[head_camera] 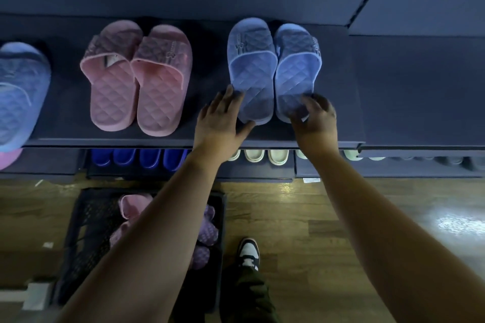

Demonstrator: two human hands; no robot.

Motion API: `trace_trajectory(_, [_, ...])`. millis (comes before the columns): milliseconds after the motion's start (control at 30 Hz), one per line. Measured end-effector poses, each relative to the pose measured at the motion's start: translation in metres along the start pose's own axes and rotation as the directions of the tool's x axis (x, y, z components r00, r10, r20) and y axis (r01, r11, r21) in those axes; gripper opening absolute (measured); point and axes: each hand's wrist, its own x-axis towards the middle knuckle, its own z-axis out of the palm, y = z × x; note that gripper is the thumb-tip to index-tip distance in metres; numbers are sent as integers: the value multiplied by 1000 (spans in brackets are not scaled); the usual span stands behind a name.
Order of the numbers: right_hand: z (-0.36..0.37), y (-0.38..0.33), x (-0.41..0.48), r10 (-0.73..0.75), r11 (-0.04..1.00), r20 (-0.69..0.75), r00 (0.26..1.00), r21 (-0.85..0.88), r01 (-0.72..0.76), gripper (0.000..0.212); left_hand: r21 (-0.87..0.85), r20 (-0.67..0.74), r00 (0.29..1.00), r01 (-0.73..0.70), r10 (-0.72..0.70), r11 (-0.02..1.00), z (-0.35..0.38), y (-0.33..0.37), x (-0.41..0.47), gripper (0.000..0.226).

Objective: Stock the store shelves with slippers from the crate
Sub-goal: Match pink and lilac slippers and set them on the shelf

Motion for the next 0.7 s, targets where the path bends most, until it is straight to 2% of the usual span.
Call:
trace_trajectory(67, [0,-8,-18,27,999,-98,995,27,-25,24,0,-75,997,-31,31,1000,-1,-3,-17,66])
trace_trajectory(133, [4,-22,-42,12,998,-132,991,59,-4,20,-17,-142,988,-59,56,998,0,-13,-42,57])
trace_trajectory(267, [40,-55,-105,-89,987,7,996,136,88,19,-49,-183,978,-116,105,992,4,-52,-115,34])
trace_trajectory(367, [82,-73,-157,-86,986,156,984,154,61,20,-29,-96,994,-47,44,998,16,-100,-177,27])
trace_trajectory(433, [114,-79,-191,-67,992,234,970,117,40,21,-35,20,999,38,-37,999,24,-137,-219,30])
trace_trajectory(567, [177,-87,-261,55,994,341,939,67,-82,25,36,224,960,164,-168,986,41,-205,-303,42])
trace_trajectory(700, [236,-93,-322,158,986,415,896,-18,-165,27,55,299,925,230,-235,972,67,-255,-371,31])
